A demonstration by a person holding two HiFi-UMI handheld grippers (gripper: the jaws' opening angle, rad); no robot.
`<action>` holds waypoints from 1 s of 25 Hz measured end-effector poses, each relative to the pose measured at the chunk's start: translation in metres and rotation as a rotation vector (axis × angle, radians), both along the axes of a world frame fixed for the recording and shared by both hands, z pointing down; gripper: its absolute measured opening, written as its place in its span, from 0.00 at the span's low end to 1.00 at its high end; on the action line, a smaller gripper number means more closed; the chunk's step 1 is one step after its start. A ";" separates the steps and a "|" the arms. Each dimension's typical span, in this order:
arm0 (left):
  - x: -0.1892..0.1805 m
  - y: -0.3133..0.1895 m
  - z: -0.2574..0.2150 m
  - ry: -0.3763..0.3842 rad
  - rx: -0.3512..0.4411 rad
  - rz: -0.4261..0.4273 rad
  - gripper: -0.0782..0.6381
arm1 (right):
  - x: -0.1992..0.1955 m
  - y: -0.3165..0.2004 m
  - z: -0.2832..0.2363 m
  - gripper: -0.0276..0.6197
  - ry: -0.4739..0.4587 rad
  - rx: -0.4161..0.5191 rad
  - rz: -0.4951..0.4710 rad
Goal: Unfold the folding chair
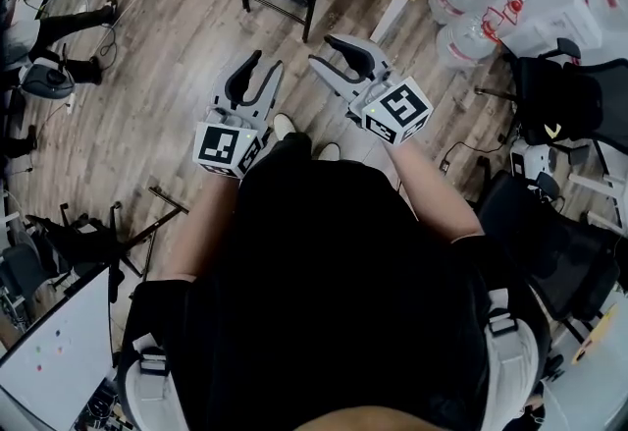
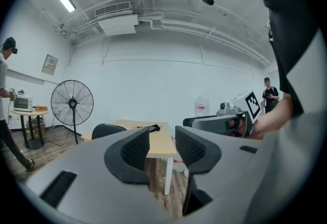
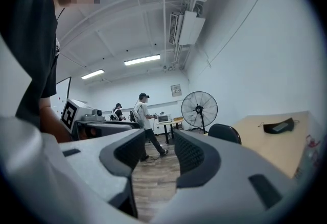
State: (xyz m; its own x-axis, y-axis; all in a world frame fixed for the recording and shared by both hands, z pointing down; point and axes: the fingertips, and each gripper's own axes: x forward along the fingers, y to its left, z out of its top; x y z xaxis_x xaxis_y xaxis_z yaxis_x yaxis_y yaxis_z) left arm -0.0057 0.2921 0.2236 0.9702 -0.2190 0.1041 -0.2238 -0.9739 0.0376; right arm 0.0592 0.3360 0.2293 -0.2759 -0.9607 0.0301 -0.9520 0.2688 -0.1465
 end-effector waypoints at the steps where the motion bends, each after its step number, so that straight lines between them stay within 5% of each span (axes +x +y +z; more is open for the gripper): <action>1: 0.005 -0.005 0.001 0.002 -0.004 -0.005 0.33 | 0.006 -0.004 0.001 0.31 0.001 -0.002 0.004; 11: 0.061 -0.082 0.013 0.000 -0.019 0.012 0.43 | 0.066 -0.074 0.005 0.47 0.032 -0.022 0.044; 25: 0.126 -0.238 0.008 0.000 -0.012 0.031 0.55 | 0.125 -0.240 -0.001 0.67 0.053 -0.042 0.055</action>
